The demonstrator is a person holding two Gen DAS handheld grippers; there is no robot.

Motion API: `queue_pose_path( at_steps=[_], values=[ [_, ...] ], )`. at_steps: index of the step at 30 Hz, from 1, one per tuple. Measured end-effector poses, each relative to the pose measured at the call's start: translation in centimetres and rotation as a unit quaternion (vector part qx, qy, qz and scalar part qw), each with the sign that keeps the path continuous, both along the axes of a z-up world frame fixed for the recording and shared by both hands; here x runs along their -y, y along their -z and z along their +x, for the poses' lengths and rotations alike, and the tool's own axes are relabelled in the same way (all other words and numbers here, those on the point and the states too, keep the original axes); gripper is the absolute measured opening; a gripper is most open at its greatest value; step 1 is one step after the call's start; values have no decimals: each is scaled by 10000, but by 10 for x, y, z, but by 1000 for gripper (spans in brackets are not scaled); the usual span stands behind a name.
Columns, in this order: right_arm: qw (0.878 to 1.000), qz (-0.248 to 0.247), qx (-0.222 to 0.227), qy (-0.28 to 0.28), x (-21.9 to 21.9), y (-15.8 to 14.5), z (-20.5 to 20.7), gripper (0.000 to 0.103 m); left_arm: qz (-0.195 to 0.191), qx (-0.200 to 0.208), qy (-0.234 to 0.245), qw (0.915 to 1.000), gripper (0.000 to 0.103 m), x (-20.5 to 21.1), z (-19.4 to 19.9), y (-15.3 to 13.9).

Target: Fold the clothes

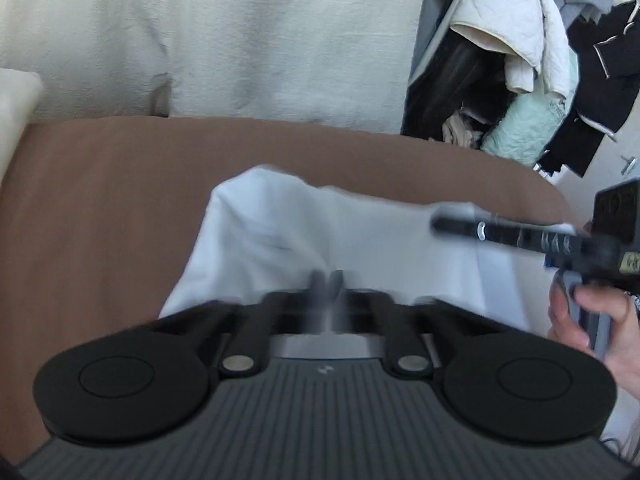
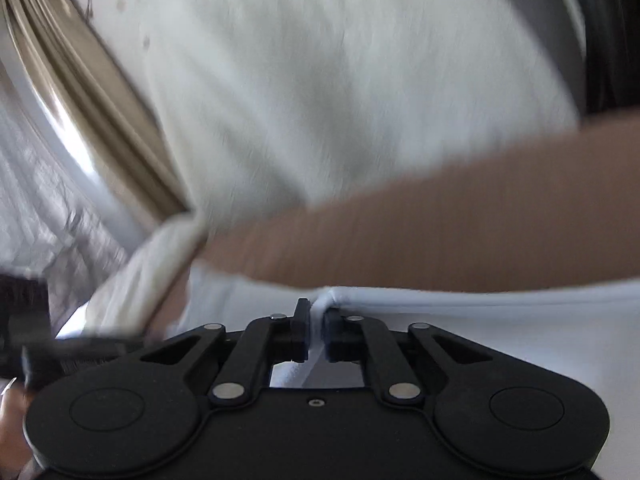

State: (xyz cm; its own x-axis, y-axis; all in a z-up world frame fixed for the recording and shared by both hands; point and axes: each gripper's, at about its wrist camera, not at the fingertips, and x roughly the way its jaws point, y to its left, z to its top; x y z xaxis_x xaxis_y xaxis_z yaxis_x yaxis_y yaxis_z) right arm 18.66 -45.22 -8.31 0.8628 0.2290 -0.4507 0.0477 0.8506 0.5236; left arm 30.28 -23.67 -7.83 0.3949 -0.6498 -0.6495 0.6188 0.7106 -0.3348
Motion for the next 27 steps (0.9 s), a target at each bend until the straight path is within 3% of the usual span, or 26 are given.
queue_pose_path(
  at_steps=[2,5,10,13,14,15,17,18,20,23,25,27],
  values=[
    [9998,104,-114,110,10,-4,16,5,93,248,-186,9995,2,11,9,-3],
    [9984,-414,-344,154,4,-4,35,5,414,684,-482,9956,2,27,23,-4],
    [9939,-584,-929,83,8,17,54,1,482,554,-1017,9921,5,22,36,8],
    [9956,15,-916,214,22,16,46,4,334,593,-1069,9919,21,-8,20,2],
    [9948,348,-915,285,28,14,41,12,311,599,-1076,9919,28,-23,11,-2],
    [9924,737,-876,448,33,10,32,18,269,577,-1061,9923,31,-38,1,-5],
    [9890,986,-588,932,32,0,-1,55,104,447,-871,9951,38,-70,-24,-9],
    [9882,954,-430,1119,28,-7,-20,61,86,389,-776,9962,38,-83,-38,-10],
    [9890,851,-298,1172,19,-16,-52,63,332,330,-672,9966,38,-104,-72,-15],
    [9918,1010,-450,635,-7,-22,-104,63,1166,465,-725,9894,42,-120,-140,-30],
    [9894,1326,-574,131,-32,-21,-149,63,1223,655,-737,9876,57,-129,-187,-39],
    [9877,1406,-625,-268,-63,-20,-192,63,1140,412,-588,9909,58,-132,-213,-40]
  ],
)
